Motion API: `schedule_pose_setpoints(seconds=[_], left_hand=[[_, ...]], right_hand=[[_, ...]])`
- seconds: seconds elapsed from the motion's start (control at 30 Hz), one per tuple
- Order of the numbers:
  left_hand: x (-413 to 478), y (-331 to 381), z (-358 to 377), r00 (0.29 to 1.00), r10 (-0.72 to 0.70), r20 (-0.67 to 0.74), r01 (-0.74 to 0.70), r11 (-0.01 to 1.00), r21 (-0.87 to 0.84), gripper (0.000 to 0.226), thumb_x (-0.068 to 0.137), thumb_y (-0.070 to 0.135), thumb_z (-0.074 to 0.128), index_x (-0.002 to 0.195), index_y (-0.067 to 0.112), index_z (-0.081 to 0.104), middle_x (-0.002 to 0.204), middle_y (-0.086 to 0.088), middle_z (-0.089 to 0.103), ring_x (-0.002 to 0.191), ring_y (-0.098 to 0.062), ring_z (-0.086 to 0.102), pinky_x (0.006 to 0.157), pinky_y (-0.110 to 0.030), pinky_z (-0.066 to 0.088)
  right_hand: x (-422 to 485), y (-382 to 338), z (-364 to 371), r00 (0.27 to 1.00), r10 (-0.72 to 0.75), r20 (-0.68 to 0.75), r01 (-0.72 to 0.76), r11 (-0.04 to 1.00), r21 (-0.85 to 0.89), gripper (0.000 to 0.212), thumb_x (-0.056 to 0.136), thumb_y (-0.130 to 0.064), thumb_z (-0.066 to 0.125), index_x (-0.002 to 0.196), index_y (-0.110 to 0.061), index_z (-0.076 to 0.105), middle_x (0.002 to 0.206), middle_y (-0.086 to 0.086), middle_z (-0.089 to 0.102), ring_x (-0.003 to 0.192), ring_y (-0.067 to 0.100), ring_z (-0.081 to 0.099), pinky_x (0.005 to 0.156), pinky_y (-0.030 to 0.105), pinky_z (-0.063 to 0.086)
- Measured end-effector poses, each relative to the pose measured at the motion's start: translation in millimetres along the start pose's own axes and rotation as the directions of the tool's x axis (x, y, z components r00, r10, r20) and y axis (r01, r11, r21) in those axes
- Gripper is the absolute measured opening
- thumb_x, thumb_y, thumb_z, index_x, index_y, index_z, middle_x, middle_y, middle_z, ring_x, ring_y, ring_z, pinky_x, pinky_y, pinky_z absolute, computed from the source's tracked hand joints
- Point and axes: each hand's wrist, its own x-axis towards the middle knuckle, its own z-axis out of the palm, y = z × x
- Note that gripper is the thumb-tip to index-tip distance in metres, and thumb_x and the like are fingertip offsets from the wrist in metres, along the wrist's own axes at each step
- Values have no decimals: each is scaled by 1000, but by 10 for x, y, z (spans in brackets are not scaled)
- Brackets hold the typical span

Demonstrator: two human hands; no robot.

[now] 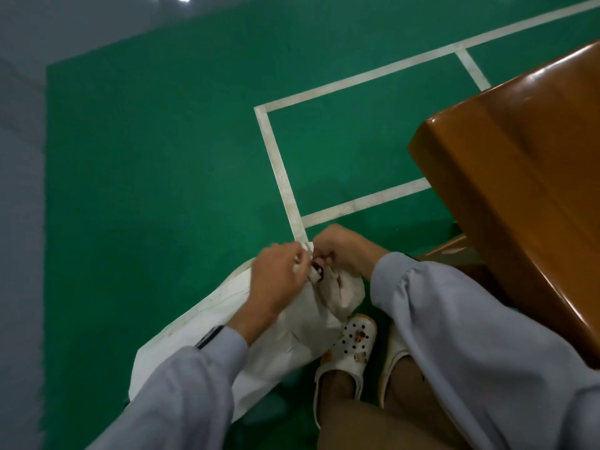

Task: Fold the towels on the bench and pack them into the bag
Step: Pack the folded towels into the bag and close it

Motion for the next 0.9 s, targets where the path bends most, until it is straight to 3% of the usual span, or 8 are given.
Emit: schedule_pose_setpoints(seconds=[0.07,0.2,0.3,0.4,0.5,0.57,0.7,0.9], left_hand=[[219,-115,-26,935,-345,76,342,938,56,39,101,45,48,76,17,60,70,0,62,67,-27,59,59,-32,40],[717,-107,194,727,-521,448,479,852,212,57,97,63,40,92,13,67,90,-7,66,89,-32,67,74,-37,48],[993,-94,259,461,-497,735,633,765,120,36,93,41,48,73,13,58,62,-5,59,50,-20,56,50,-22,41],[1170,-61,169,137,-452,882,645,716,267,34,96,16,41,62,15,42,43,2,39,30,-10,29,35,-14,20],[1218,-38,190,-7,-370,929,644,709,288,41,100,11,36,59,16,40,41,5,35,29,-6,24,31,-15,16],[1165,-91,357,73,-373,925,658,715,236,34,96,9,44,62,16,45,47,5,39,37,-8,27,38,-18,19],[950,-227,647,519,-572,635,673,732,109,13,86,21,64,75,13,62,72,-4,60,62,-20,57,54,-24,40],[1021,-313,667,617,-580,531,613,778,138,21,84,34,68,86,14,63,88,-6,67,81,-26,65,60,-27,43]], right_hand=[[6,-14,1,991,22,131,-30,998,58,30,93,1,43,66,-8,50,48,3,46,37,10,35,35,17,25],[21,-25,38,995,-51,86,31,974,222,32,94,-22,45,62,-21,45,54,-2,35,43,10,25,42,21,18],[3,66,-14,992,-123,20,115,967,228,29,89,-17,49,60,-19,50,51,-1,41,40,12,29,40,20,21],[-22,135,-30,983,-175,47,159,957,243,21,86,-16,57,65,-17,56,52,-1,46,40,12,32,39,21,23],[-35,146,-16,984,-175,36,162,958,235,19,85,-16,59,66,-17,57,55,-1,48,41,12,35,41,21,26],[-43,170,-21,989,-146,21,136,961,240,20,85,-13,58,66,-15,55,55,0,47,40,12,36,41,19,28],[-15,311,46,999,-37,-21,41,972,230,18,84,-15,60,68,-14,53,58,2,47,47,15,40,45,21,29],[-57,541,27,998,41,44,-50,970,237,19,78,-9,54,62,-16,47,49,-1,36,38,12,25,44,15,21]])
